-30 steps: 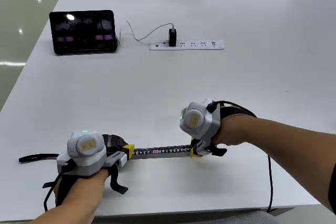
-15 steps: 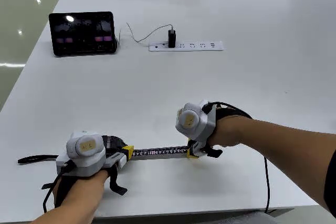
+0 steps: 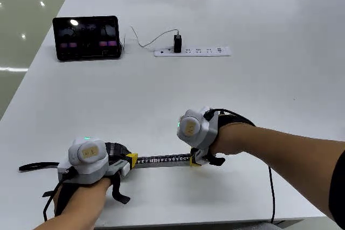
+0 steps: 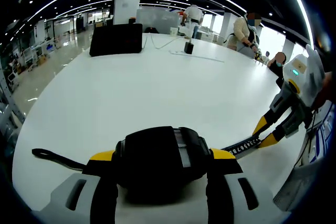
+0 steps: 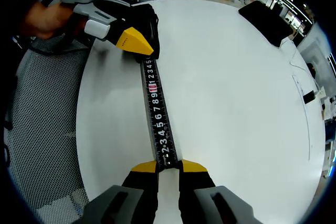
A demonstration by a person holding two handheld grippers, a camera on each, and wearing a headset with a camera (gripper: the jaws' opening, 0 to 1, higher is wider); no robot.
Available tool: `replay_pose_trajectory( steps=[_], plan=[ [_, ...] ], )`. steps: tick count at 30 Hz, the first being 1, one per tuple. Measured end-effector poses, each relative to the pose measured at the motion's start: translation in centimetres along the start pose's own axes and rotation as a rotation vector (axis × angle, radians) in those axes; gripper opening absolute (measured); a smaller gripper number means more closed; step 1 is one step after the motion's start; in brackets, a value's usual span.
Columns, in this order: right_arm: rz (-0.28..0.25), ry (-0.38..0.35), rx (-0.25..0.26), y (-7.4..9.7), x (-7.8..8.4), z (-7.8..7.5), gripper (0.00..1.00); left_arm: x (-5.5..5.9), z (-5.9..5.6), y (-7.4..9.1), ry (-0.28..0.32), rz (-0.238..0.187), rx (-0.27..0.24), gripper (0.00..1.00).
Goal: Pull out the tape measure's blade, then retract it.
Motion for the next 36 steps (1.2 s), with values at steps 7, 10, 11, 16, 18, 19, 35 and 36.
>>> replay_pose_trajectory(
  steps=[7,10,11,16,18,19,35,36],
  plan=[
    [0.011,0.008,-0.002,-0.1,-0.5,0.0,0.11,-0.1,-0.1,0.0,0.002,0.0,0.0,0.64],
    [0.011,0.008,-0.002,-0.1,-0.6,0.0,0.11,-0.1,-0.1,0.0,0.0,-0.005,0.0,0.64],
    [0.009,0.006,-0.002,-0.1,-0.7,0.0,0.11,-0.1,-0.1,0.0,0.0,-0.006,0.0,0.64],
    [0.003,0.005,0.001,-0.2,-0.9,0.0,0.11,-0.1,-0.1,0.1,0.002,-0.003,0.001,0.64],
    [0.0,0.004,-0.002,-0.2,-1.0,0.0,0.11,-0.1,-0.2,0.0,0.003,0.002,0.002,0.64],
    [0.0,0.004,-0.003,-0.2,-1.0,0.0,0.11,-0.1,-0.2,0.0,0.003,0.002,0.002,0.64],
    [-0.007,0.002,-0.002,-0.4,-1.8,0.0,0.11,-0.1,-0.2,0.1,0.003,0.001,0.003,0.64],
    [-0.008,-0.002,-0.002,-0.4,-1.9,0.0,0.11,-0.1,-0.2,0.1,0.003,0.001,0.003,0.64]
  ],
)
Point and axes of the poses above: the centre of the closed fingertips' face, and the gripper's own axes: y roughly backward along the fingers, z roughly to its left, x roughly out of its underside, the point moved 3 cm from there along y, roughly backward along the fingers, and after that the axes turned 4 degrees about y, right-handed, at the moved point
